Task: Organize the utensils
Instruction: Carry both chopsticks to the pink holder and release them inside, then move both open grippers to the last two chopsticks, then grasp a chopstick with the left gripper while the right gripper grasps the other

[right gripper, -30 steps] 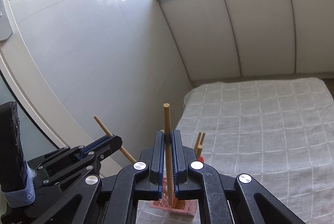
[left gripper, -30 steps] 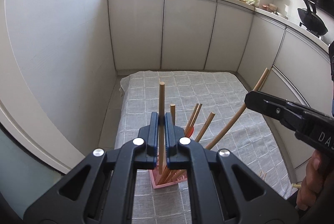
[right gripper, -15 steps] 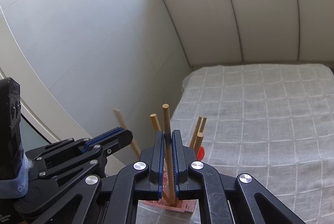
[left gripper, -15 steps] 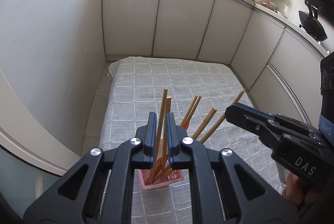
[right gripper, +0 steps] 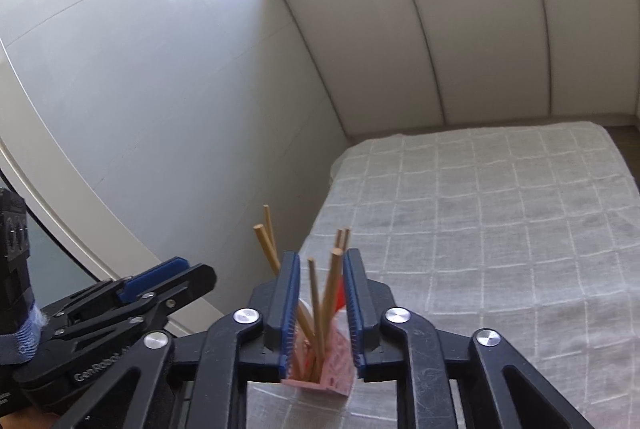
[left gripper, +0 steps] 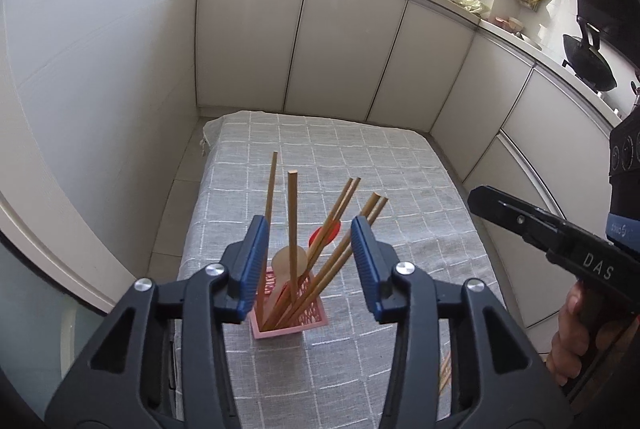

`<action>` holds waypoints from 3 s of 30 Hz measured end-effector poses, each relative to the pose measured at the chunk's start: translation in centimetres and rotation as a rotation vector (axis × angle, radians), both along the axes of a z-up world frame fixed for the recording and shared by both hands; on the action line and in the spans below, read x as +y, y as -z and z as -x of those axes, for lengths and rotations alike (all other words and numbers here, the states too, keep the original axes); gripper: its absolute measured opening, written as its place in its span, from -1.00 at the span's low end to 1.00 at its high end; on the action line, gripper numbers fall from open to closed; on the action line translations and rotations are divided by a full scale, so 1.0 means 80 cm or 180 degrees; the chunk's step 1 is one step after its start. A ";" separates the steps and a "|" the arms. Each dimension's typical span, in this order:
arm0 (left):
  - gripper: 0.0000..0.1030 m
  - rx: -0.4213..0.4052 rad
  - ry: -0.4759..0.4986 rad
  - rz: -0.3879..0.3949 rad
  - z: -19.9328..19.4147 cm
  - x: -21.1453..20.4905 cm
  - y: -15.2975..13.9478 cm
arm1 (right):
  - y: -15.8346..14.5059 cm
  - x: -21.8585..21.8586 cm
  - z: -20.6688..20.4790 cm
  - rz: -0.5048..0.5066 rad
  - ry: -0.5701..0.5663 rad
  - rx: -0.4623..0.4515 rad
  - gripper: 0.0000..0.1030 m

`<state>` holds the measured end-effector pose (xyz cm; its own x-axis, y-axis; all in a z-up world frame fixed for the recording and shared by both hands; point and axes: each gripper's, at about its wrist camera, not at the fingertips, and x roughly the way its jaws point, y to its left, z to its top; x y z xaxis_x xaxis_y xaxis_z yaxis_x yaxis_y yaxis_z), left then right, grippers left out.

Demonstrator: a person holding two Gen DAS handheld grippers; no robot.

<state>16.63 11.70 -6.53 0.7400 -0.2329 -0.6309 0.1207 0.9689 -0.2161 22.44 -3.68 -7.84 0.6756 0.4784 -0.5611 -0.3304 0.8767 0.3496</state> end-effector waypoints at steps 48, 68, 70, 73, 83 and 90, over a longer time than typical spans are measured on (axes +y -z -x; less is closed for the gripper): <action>0.74 0.1048 0.1310 -0.0666 0.018 -0.270 0.219 | 0.217 -0.287 0.118 0.0375 0.1547 0.1354 0.62; -0.85 0.1382 0.1705 -0.0592 0.016 -0.297 0.266 | 0.241 -0.291 0.107 0.0432 0.1679 0.1595 0.62; -0.86 0.1401 0.1607 -0.0523 0.010 -0.284 0.265 | 0.244 -0.287 0.106 0.0485 0.1670 0.1621 0.62; -0.86 0.1386 0.1415 -0.0607 0.005 -0.267 0.264 | 0.253 -0.275 0.102 0.0627 0.1613 0.1690 0.62; -0.86 0.1379 0.0967 -0.0514 -0.002 -0.202 0.253 | 0.294 -0.231 0.089 0.0906 0.1351 0.1957 0.62; -0.86 0.1346 0.0955 -0.0523 -0.004 -0.201 0.250 | 0.303 -0.212 0.083 0.1163 0.1404 0.1884 0.61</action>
<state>16.97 -4.38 -26.53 0.3299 -0.2681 -0.9051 0.3326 0.9304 -0.1544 15.78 -20.65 -32.04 0.3022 -0.0436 -0.9523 0.2203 0.9751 0.0252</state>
